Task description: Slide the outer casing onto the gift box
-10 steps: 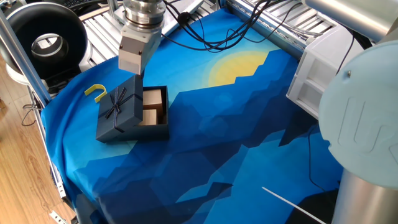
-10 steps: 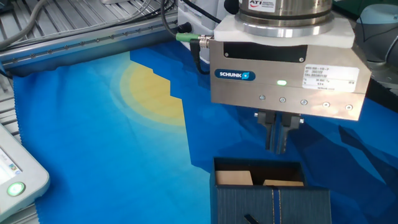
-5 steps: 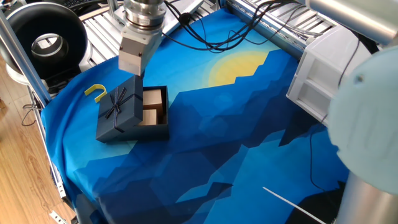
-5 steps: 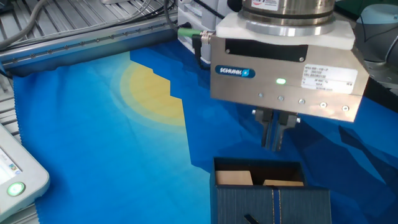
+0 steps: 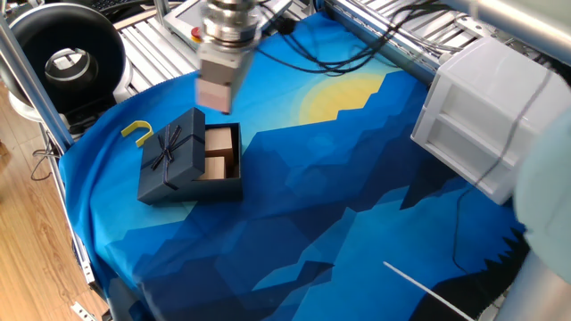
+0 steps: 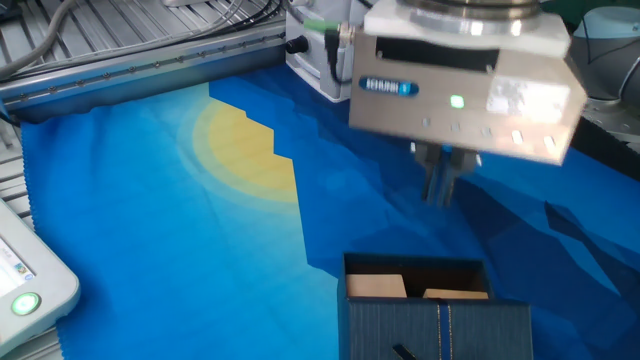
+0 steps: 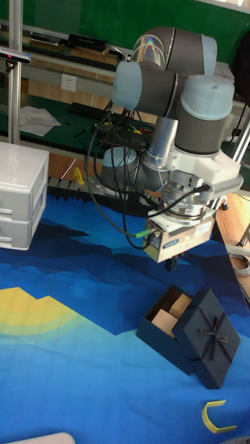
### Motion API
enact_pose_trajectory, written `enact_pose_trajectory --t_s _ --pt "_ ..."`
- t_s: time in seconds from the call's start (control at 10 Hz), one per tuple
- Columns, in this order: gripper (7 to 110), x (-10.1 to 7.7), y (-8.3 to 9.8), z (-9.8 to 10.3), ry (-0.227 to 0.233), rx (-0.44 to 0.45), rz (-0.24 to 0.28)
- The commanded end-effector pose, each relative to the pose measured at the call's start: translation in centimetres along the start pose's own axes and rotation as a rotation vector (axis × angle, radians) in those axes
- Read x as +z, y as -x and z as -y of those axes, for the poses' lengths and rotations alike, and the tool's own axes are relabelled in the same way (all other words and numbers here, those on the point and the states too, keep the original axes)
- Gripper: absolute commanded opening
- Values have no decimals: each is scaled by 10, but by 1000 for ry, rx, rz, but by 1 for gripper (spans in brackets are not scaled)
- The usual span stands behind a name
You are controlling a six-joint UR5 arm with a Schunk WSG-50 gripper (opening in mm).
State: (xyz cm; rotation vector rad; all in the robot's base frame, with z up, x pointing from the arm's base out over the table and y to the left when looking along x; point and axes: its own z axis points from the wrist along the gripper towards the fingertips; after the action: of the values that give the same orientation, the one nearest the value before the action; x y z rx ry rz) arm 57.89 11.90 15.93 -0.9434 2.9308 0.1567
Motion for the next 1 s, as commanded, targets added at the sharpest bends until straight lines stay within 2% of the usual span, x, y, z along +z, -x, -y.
enact_pose_trajectory --t_s 0.0,0.1,0.2,0.3,0.4,0.5,0.6,0.7,0.9 --pt "7 -12 -5 5 -18 -20 -49" --pt "7 -12 26 0 -39 -3 -62" --pt "7 -5 57 -13 7 7 29" --pt "7 0 74 -23 101 -9 92" --pt "7 1 62 -18 83 -24 47" --pt "7 2 45 7 -17 -21 -25" --pt "7 2 43 8 -23 -14 -32" --pt "7 2 43 5 -9 -43 -33" --pt "7 2 46 -9 47 -106 -16"
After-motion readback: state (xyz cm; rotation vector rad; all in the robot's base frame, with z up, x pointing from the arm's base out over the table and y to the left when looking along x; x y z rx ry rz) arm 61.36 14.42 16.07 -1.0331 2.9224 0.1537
